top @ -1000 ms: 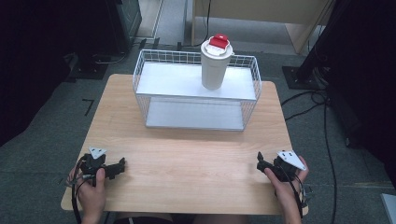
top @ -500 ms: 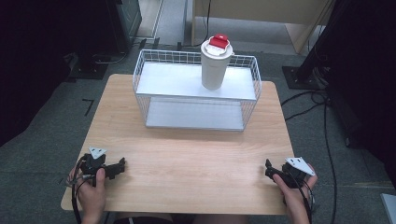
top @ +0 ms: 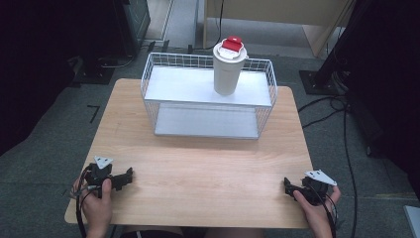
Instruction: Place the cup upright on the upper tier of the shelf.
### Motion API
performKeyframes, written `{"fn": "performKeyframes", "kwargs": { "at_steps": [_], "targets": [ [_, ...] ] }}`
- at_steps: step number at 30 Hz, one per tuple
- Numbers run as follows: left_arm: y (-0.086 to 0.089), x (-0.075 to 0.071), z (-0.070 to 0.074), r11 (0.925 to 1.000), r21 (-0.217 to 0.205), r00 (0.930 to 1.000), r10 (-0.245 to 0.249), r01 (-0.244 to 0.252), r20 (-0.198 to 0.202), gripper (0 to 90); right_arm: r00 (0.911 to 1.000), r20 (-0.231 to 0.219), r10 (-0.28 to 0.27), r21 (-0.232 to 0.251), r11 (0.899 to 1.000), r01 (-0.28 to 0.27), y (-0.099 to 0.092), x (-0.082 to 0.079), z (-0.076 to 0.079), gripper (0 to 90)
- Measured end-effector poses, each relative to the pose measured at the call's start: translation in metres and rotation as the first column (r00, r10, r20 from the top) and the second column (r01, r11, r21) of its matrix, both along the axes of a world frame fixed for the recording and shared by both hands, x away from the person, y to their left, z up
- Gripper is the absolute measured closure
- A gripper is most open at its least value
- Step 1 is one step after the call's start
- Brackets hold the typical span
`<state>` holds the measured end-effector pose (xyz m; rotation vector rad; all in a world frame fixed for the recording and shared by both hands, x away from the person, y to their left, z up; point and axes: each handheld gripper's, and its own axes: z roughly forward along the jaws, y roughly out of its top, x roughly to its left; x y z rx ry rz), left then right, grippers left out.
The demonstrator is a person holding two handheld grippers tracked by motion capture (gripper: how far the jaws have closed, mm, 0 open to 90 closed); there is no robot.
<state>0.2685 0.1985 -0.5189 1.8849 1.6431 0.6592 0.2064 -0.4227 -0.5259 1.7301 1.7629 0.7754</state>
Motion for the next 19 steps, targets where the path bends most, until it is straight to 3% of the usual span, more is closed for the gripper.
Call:
{"fn": "performKeyframes", "kwargs": {
  "at_steps": [19],
  "targets": [
    [0.0, 0.0, 0.0, 1.0, 0.001, 1.0, 0.0, 0.0, 0.001, 0.0, 1.0, -0.007, 0.001, 0.012, 1.0, -0.001, 0.0017, -0.0022, -0.0001, 6.6]
  ]
}}
